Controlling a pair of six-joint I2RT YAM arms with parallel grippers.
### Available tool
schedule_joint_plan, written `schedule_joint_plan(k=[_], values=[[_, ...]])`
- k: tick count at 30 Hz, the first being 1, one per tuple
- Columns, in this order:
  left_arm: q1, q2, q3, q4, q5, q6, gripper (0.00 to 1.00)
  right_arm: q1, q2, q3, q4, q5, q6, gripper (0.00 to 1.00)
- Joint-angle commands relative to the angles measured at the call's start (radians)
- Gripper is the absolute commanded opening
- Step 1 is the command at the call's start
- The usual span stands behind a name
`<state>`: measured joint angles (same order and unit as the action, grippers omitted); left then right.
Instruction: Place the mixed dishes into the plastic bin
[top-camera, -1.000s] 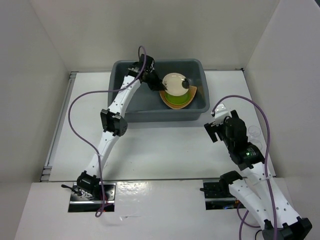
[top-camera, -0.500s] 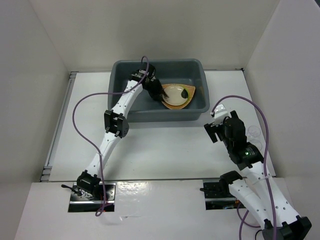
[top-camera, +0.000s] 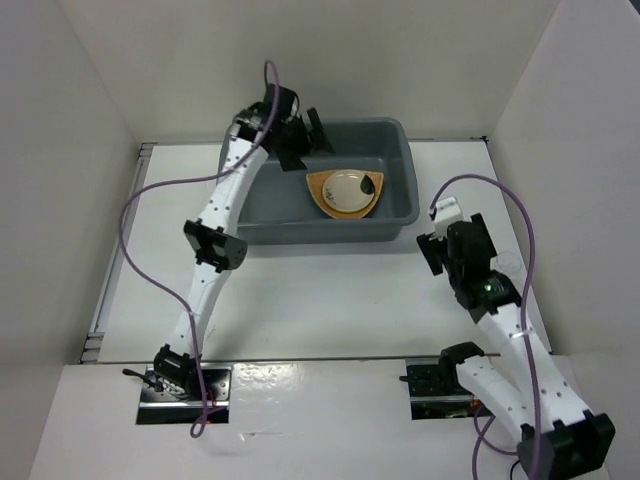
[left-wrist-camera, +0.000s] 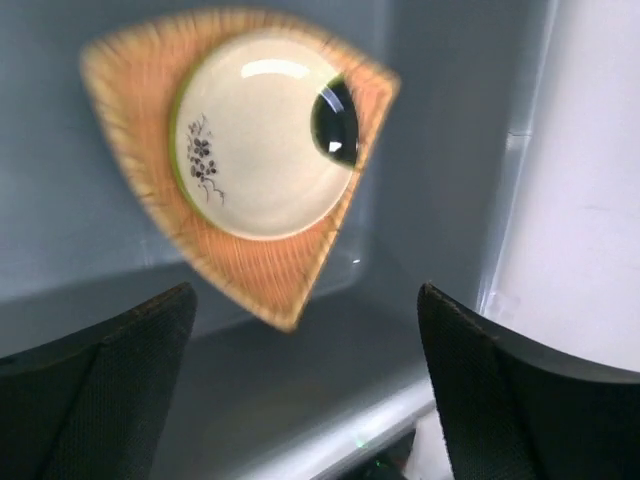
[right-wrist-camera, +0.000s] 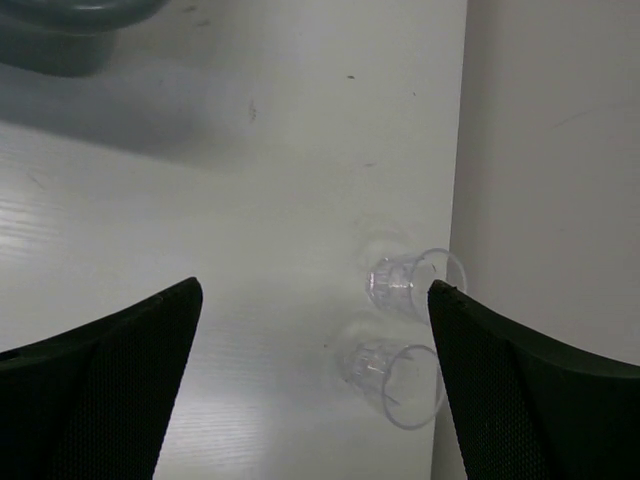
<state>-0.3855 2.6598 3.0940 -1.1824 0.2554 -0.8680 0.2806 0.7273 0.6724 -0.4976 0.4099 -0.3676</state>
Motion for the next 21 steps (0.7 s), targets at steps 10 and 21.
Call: schedule_joint_plan(k=[10, 21], values=[[0.061, -1.141, -1.212, 0.293, -0.414, 0.279, 1.0, -0.386, 0.619, 0.392, -0.133, -0.054, -0.099, 0.98], [0.339, -1.488, -1.79, 0.31, -0.168, 0.343, 1.0, -0.431, 0.678, 0.253, -0.012, 0.024, -0.091, 0.98]])
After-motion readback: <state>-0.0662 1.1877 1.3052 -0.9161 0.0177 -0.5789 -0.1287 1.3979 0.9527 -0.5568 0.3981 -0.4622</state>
